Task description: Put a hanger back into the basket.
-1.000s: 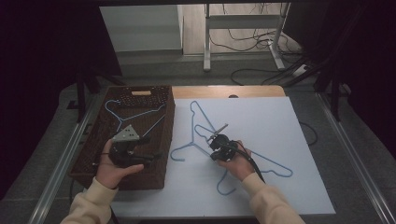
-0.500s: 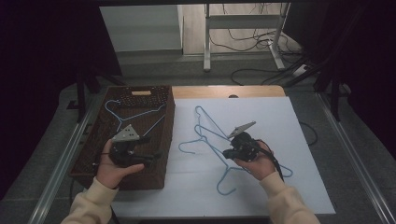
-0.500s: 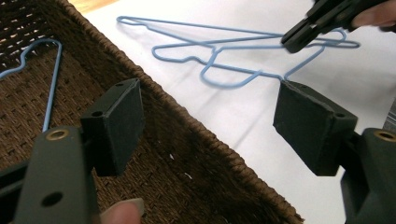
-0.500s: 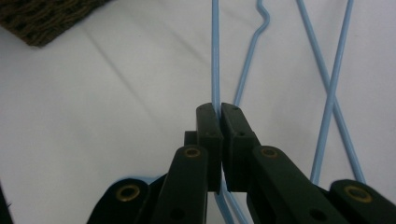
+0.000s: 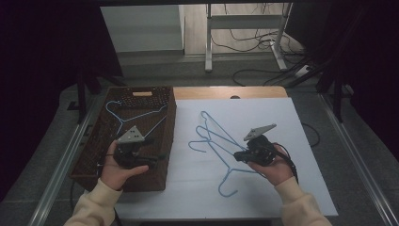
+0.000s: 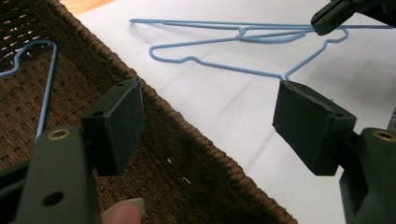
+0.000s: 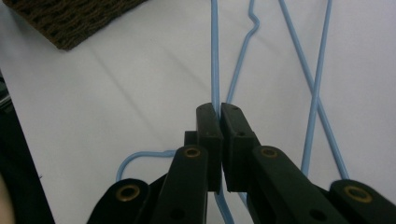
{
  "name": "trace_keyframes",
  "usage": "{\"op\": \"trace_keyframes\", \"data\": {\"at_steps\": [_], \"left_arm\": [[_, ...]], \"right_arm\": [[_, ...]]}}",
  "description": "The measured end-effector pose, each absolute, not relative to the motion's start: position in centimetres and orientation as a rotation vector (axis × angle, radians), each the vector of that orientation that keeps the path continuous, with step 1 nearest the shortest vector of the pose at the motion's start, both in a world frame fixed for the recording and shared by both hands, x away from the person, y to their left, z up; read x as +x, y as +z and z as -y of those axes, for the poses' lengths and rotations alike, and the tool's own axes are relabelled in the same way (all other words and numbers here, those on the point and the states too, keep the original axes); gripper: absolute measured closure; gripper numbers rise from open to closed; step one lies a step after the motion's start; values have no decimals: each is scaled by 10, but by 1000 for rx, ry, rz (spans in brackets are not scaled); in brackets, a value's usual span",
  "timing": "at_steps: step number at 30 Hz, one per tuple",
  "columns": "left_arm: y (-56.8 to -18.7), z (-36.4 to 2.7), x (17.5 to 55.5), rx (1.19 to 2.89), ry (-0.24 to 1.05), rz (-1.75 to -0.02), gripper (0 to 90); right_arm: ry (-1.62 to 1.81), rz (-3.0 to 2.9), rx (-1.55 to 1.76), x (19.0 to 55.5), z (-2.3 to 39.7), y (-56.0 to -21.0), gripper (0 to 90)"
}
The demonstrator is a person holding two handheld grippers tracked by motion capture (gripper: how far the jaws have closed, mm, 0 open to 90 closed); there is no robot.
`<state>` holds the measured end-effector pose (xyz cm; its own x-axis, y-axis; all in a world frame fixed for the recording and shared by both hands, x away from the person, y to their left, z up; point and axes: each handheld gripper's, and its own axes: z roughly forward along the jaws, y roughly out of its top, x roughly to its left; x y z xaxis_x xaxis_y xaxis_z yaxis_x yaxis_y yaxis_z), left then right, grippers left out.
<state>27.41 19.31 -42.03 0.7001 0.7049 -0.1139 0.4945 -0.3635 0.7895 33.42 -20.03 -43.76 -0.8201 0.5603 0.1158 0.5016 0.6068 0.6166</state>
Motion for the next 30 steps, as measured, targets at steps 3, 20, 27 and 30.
{"op": "trace_keyframes", "data": {"at_steps": [3, 20, 27, 30], "left_arm": [[-421, -189, 275, 2050, 309, -907, 248], [-420, -171, 279, 2080, 311, -865, 250], [-420, -168, 279, 2081, 312, -860, 250], [-420, -167, 280, 2083, 313, -858, 250]], "right_arm": [[1029, -2727, 905, 330, 206, -434, 873], [1182, -2632, 983, 324, 233, -415, 875], [1274, -2553, 1044, 329, 243, -406, 876], [1314, -2535, 1064, 330, 248, -402, 876]]}}
